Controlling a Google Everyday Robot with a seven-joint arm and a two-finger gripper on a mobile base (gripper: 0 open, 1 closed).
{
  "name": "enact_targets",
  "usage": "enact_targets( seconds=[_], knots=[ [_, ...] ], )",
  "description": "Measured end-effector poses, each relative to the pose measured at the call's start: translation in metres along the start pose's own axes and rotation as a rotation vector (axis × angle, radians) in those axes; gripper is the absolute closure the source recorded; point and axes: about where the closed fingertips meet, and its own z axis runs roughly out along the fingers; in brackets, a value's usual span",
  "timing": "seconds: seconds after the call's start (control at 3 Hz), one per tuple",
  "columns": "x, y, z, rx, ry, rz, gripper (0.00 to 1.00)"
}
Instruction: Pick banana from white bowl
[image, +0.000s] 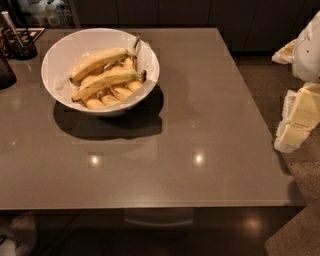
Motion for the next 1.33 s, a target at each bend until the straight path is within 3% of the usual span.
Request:
enact_targets(
  seconds=[0.67,1.33],
  knots=[
    [-0.004,0.000,0.002,0.000,0.008,0.002,0.00],
    [-0.044,-0.009,0.032,-0.102,0.090,0.000,0.00]
  ],
)
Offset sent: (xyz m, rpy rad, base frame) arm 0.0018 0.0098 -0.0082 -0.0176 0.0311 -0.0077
